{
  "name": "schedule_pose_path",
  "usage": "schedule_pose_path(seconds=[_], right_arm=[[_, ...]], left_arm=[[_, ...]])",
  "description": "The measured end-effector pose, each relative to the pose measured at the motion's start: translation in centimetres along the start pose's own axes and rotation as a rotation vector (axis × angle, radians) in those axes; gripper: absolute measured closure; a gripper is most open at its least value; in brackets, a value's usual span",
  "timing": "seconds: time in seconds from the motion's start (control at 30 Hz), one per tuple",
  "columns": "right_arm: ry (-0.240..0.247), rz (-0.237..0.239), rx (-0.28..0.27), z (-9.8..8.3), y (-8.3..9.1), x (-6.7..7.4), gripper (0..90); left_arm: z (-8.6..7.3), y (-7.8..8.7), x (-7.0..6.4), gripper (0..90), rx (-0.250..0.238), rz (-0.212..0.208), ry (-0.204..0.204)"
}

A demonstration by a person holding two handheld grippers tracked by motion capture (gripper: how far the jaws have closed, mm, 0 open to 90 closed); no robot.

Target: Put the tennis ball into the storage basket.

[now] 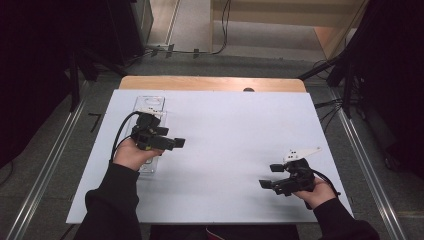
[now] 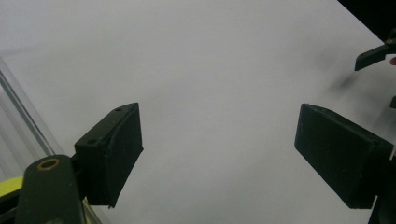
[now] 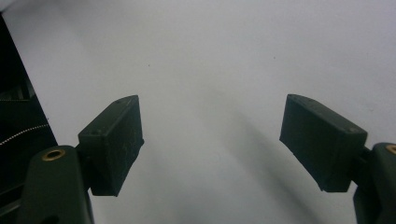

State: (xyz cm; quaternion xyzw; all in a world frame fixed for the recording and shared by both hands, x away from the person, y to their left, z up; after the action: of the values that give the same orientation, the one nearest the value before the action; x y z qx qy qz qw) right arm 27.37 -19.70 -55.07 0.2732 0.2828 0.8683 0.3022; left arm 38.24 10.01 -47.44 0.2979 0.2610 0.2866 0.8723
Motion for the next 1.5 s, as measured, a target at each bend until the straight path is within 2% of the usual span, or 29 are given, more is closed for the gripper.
schedule_pose_path(seconds=[0.47, 0.63, 0.77, 0.87, 1.07, 1.23, 1.4, 1.5], right_arm=[[-0.004, -0.001, 0.004, -0.1, 0.0, -0.1, 19.2], [-0.001, 0.0, 0.004, 0.0, 0.0, -0.1, 19.2], [-0.002, 0.0, 0.006, 0.0, -0.1, -0.1, 19.2], [0.001, -0.001, 0.005, 0.0, -0.1, -0.1, 19.3], [-0.002, 0.0, 0.009, 0.0, -0.1, -0.1, 19.2], [-0.001, 0.0, 0.01, 0.0, -0.1, 0.0, 19.2], [0.001, -0.003, 0.01, 0.0, -0.1, -0.1, 19.2], [0.0, -0.003, 0.012, 0.0, -0.2, -0.1, 19.2]], left_arm=[[-2.0, -0.7, -1.6, 16.0, 0.028, -0.04, -0.035], [-3.0, -0.8, -2.1, 16.0, 0.047, -0.04, -0.072], [-3.4, -0.9, -2.8, 16.0, 0.04, -0.062, -0.09], [-3.8, -1.1, -3.1, 16.1, 0.043, -0.061, -0.108], [-4.6, -1.2, -3.5, 16.0, 0.035, -0.068, -0.112], [-5.2, -1.2, -3.6, 16.0, 0.023, -0.087, -0.085], [-6.0, -1.2, -3.6, 16.0, 0.017, -0.078, -0.093], [-6.6, -1.3, -3.8, 16.0, 0.023, -0.087, -0.107]])
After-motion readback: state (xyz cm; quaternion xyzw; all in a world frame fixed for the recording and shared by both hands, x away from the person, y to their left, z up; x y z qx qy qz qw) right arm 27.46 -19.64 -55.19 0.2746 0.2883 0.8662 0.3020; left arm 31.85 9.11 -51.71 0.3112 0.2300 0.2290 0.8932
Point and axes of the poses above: each handheld gripper's, and its own axes: y roughly backward along the jaws, z roughly out of its top, x roughly to its left, the point moved 10 cm from there along -y, roughly forward along the jaws, and after that the axes turned 4 degrees about -x, right-handed, at the moved point
